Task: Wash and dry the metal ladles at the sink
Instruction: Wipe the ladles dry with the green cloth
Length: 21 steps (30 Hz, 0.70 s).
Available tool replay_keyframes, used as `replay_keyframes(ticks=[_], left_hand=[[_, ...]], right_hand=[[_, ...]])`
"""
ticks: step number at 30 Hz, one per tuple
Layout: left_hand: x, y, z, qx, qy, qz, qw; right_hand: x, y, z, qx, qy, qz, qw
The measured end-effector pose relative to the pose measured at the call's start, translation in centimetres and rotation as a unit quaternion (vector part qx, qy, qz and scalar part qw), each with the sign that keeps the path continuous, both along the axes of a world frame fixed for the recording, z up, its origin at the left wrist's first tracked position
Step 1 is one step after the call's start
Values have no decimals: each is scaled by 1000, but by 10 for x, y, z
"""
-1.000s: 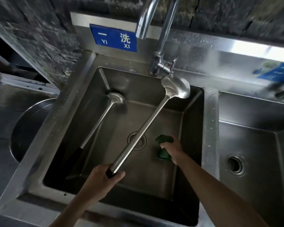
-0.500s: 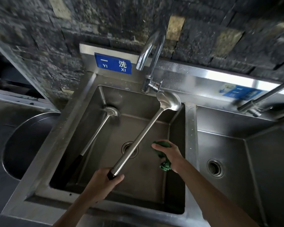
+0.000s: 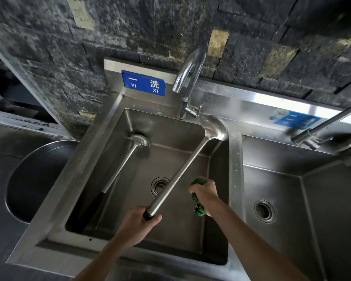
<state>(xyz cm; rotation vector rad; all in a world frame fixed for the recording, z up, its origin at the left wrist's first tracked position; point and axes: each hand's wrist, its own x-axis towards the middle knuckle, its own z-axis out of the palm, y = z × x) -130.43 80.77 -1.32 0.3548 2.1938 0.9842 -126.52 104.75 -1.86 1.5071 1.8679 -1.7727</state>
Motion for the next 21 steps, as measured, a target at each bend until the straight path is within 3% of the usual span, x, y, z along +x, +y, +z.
replay_keyframes(ticks=[5,8,10,13,17,21], left_hand=[[2,2,2,3,4,1,1000],[2,4,8,2,9,-1,1000],[3,5,15,-1,17,-3,1000],[7,7,25,-6,20,8,1000],[12,7,40,0,57,11,998],[11,-6,56,42,101,-42,993]], right_hand=[[10,-4,15,14,47,-29,998],[20,-10,36,41,131,22,990],[25,-18,52,126,185,83,971],[21,-35,70,284,239,203,906],[14,-76,68,439,196,344,806],[18,-110,57,526,271,366,718]])
